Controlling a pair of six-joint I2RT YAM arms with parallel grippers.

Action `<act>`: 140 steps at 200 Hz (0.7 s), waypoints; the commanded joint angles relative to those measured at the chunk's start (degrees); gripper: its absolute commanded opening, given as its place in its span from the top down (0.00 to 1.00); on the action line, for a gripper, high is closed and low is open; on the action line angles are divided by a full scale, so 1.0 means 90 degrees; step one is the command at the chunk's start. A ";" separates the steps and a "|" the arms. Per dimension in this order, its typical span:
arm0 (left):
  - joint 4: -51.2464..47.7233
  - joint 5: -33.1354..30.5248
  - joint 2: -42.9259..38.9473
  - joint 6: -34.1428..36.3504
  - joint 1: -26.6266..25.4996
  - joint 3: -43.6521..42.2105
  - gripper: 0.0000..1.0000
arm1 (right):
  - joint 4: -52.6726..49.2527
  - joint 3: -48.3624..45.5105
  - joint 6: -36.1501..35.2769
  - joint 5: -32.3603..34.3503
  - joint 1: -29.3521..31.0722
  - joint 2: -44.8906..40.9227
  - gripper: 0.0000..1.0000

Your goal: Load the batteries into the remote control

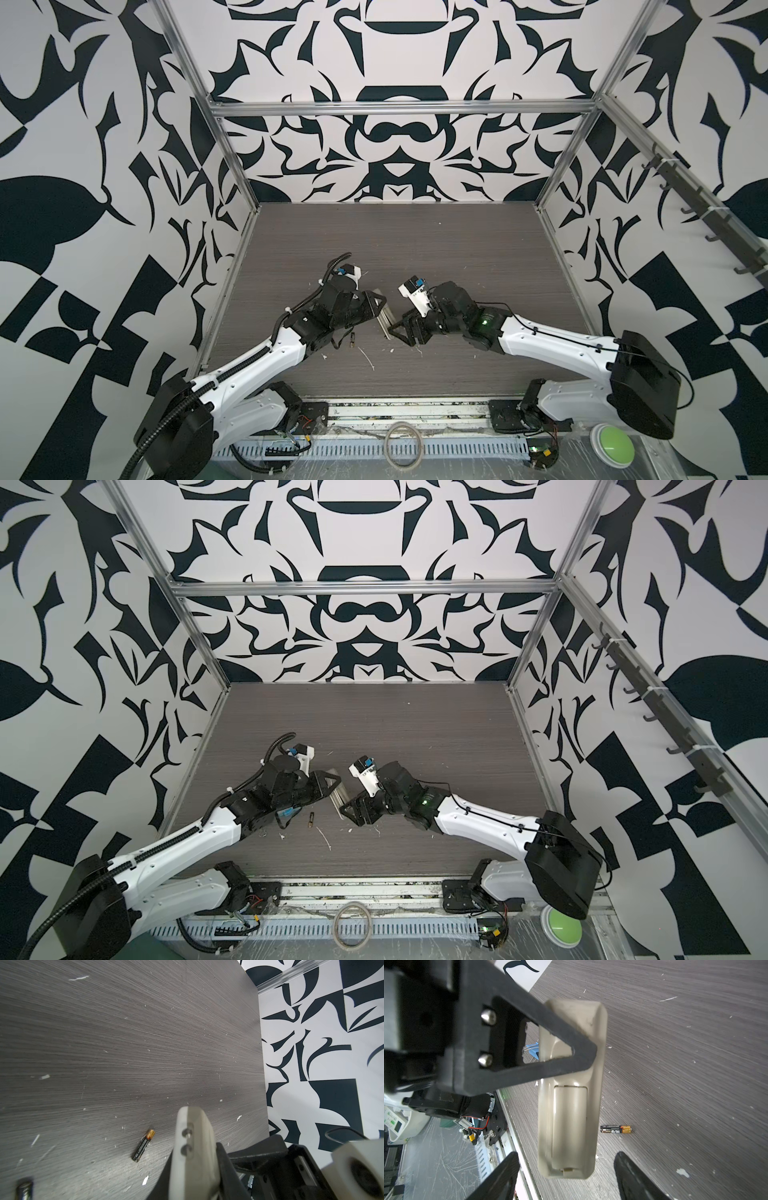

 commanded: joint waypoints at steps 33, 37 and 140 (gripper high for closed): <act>-0.0007 -0.0087 0.0066 0.0084 -0.0052 0.0231 1.00 | 0.0401 0.0028 0.0077 -0.0157 -0.0022 0.0137 0.34; -0.0003 -0.0095 0.0078 0.0086 -0.0052 0.0230 1.00 | 0.0414 0.0028 0.0084 -0.0171 -0.0024 0.0150 0.34; 0.0036 -0.0080 0.0154 0.0112 -0.0072 0.0300 1.00 | 0.0488 0.0018 0.0141 -0.0262 -0.0032 0.0249 0.47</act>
